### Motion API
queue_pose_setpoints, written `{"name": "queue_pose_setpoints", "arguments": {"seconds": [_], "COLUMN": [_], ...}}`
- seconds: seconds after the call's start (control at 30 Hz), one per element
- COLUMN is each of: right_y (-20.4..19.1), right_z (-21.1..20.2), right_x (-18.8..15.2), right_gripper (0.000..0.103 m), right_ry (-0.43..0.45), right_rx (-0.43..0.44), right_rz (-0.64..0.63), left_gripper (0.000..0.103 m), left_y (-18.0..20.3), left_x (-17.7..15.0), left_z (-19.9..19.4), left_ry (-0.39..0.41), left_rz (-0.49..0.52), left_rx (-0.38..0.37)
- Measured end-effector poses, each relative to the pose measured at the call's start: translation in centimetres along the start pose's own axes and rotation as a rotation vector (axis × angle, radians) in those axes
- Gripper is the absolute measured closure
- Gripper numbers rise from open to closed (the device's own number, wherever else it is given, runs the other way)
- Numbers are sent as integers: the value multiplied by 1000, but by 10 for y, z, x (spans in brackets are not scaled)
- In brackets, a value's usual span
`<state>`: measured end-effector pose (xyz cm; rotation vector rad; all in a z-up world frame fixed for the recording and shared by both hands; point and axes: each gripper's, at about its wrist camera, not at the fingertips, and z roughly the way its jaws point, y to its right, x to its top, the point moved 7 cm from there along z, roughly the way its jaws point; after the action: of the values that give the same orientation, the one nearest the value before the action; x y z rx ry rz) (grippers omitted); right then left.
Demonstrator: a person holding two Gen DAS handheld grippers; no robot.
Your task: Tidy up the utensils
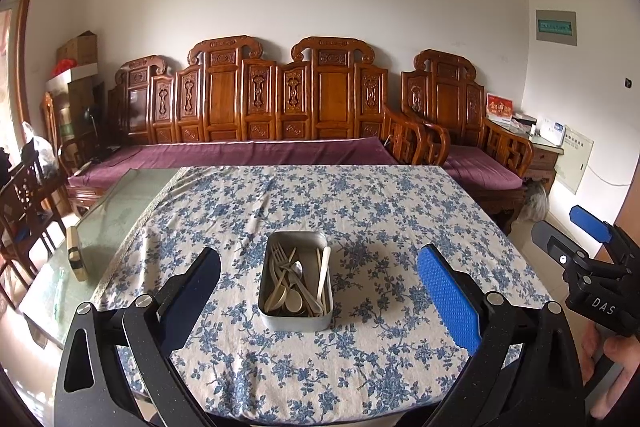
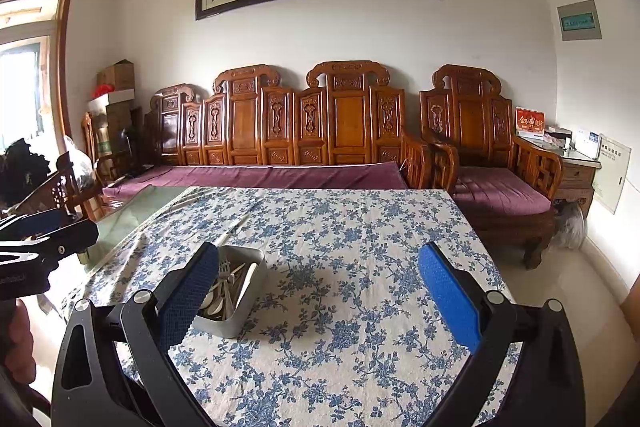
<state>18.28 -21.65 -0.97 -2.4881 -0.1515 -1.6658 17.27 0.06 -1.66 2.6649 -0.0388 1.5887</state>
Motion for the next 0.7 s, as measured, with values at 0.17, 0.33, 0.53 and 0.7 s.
{"name": "queue_pose_setpoints", "arguments": {"seconds": [0.17,0.33,0.53,0.7], "right_y": [-1,-2,-6,-6], "right_z": [1,1,1,1], "right_x": [0,0,0,0], "right_gripper": [3,3,3,3], "right_ry": [1,1,1,1], "right_rx": [1,2,4,4], "right_rz": [-1,0,-1,0], "left_gripper": [8,8,8,8], "left_y": [1,2,2,3], "left_x": [1,1,2,3], "left_z": [-4,-6,-9,-10], "left_ry": [8,14,18,21], "left_rz": [1,1,1,-1], "left_rx": [0,2,2,1]}}
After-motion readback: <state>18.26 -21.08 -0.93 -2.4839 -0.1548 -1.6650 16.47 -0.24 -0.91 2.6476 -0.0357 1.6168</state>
